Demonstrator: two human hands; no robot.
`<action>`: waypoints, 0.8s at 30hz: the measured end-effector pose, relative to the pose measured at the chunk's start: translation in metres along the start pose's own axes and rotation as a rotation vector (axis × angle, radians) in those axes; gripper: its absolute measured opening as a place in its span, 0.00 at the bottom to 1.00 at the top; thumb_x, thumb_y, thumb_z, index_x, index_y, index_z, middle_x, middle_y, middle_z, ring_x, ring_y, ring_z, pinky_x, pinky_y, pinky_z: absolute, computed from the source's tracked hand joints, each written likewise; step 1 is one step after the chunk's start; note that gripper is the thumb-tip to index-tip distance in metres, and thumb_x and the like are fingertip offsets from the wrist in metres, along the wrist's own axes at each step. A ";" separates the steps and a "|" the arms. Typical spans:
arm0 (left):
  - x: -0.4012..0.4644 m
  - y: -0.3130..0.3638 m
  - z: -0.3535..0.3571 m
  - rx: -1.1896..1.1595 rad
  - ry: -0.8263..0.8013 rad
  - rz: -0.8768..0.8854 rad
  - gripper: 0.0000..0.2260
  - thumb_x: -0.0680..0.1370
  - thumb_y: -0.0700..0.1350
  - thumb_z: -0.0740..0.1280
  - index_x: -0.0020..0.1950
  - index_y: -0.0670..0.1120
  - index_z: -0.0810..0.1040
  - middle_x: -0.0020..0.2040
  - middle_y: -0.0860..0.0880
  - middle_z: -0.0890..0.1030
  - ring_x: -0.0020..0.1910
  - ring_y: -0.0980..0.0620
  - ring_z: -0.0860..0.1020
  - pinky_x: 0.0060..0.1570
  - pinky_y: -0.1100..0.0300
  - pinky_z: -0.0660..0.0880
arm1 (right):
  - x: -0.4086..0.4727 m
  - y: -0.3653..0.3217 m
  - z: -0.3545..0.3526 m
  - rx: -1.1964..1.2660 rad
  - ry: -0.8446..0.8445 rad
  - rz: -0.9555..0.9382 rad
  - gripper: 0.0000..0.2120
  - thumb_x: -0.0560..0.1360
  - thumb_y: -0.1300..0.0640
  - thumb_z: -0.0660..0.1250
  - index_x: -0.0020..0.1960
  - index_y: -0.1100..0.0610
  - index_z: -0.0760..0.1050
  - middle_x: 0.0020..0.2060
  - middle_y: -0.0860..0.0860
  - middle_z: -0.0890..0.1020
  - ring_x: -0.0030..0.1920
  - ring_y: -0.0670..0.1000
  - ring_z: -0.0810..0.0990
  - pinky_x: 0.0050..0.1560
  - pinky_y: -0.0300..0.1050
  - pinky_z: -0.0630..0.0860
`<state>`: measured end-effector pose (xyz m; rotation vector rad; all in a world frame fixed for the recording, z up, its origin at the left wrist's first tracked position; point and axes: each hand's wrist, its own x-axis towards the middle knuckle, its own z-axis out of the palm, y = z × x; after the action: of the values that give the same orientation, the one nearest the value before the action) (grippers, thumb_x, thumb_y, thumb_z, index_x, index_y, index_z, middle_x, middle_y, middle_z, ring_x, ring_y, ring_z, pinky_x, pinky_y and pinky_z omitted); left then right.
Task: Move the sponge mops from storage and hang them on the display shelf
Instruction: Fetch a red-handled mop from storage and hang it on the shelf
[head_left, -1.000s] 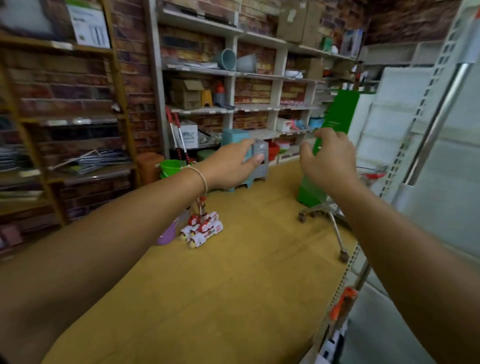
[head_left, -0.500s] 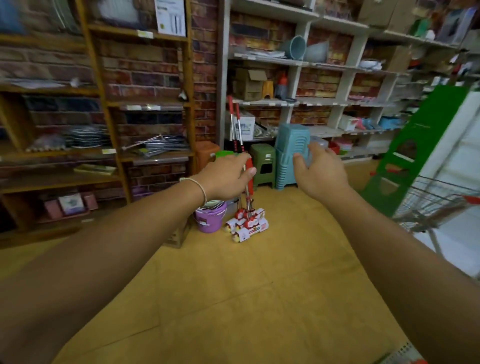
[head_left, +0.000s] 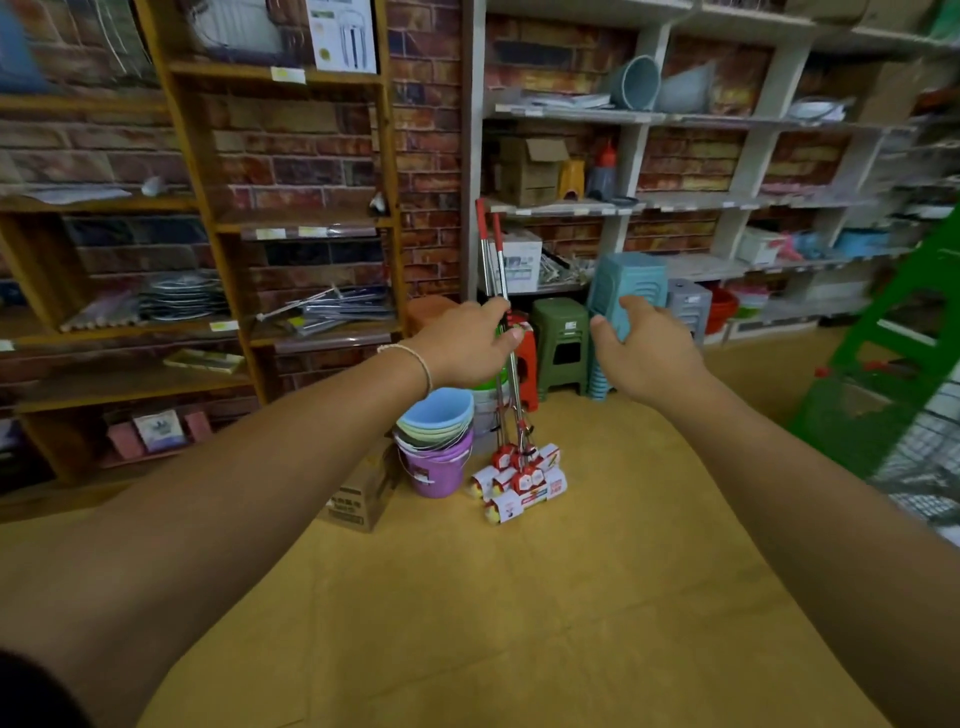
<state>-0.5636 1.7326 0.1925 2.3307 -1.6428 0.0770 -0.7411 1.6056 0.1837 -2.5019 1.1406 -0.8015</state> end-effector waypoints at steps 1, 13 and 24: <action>0.014 0.004 0.002 -0.001 0.000 -0.003 0.27 0.83 0.56 0.54 0.77 0.43 0.59 0.71 0.37 0.69 0.69 0.37 0.70 0.66 0.44 0.69 | 0.014 0.007 -0.001 -0.004 -0.004 -0.004 0.29 0.81 0.41 0.56 0.76 0.59 0.62 0.67 0.64 0.73 0.67 0.67 0.70 0.64 0.59 0.71; 0.169 0.010 0.045 -0.031 -0.009 0.029 0.25 0.83 0.56 0.54 0.75 0.43 0.61 0.66 0.38 0.73 0.63 0.38 0.73 0.59 0.46 0.73 | 0.145 0.073 0.022 -0.028 -0.006 0.012 0.29 0.81 0.42 0.57 0.75 0.59 0.64 0.68 0.63 0.73 0.68 0.65 0.71 0.65 0.58 0.72; 0.359 -0.033 0.079 -0.054 0.007 0.155 0.24 0.81 0.57 0.58 0.72 0.44 0.66 0.63 0.39 0.76 0.52 0.42 0.75 0.46 0.54 0.69 | 0.293 0.116 0.066 -0.124 0.040 0.115 0.29 0.81 0.41 0.57 0.75 0.59 0.64 0.65 0.62 0.76 0.65 0.64 0.74 0.62 0.57 0.74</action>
<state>-0.4170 1.3936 0.1844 2.1584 -1.7967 0.0717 -0.6159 1.3092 0.1853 -2.5010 1.3733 -0.7746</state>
